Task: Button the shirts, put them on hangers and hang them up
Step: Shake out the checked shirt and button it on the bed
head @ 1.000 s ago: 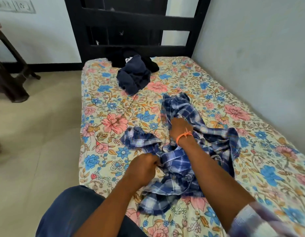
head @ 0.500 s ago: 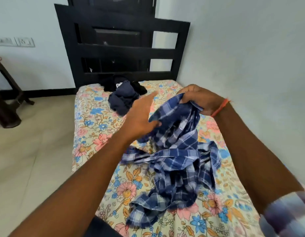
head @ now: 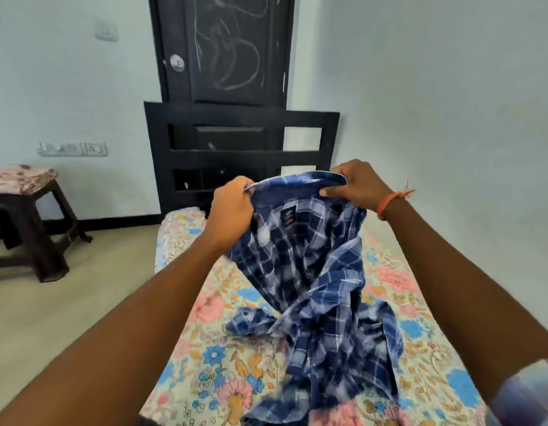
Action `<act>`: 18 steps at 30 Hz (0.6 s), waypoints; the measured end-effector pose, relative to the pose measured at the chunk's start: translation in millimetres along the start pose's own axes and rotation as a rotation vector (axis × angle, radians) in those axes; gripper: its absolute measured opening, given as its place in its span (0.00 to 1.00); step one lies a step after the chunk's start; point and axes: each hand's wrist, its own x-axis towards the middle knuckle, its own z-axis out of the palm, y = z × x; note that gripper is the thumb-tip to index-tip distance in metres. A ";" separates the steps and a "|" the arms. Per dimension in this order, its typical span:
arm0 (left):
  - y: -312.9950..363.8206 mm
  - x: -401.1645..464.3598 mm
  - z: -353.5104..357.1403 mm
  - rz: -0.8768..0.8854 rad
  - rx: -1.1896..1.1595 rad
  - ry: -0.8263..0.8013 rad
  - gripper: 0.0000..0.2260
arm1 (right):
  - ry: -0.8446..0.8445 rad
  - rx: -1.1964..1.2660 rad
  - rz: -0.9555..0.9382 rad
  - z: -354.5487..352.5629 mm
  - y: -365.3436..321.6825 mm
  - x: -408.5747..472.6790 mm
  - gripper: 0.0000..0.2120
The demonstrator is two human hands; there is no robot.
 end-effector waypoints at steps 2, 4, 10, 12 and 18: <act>13.5 16.5 -27.0 0.172 0.125 -0.003 0.07 | 0.108 -0.170 -0.014 -14.4 -10.8 17.3 0.09; 30.9 33.1 -56.6 0.306 0.287 -0.045 0.14 | 0.242 -0.322 0.006 -31.4 -26.9 31.9 0.09; 72.6 83.1 -123.7 0.152 0.542 0.277 0.08 | 0.592 -0.418 0.180 -98.9 -68.3 64.7 0.06; 93.0 92.8 -137.6 0.073 0.439 0.373 0.10 | 0.608 -0.287 0.242 -122.4 -78.4 73.5 0.06; 147.6 119.2 -181.4 -0.204 0.074 0.363 0.10 | 0.463 0.420 0.255 -194.3 -99.5 84.9 0.10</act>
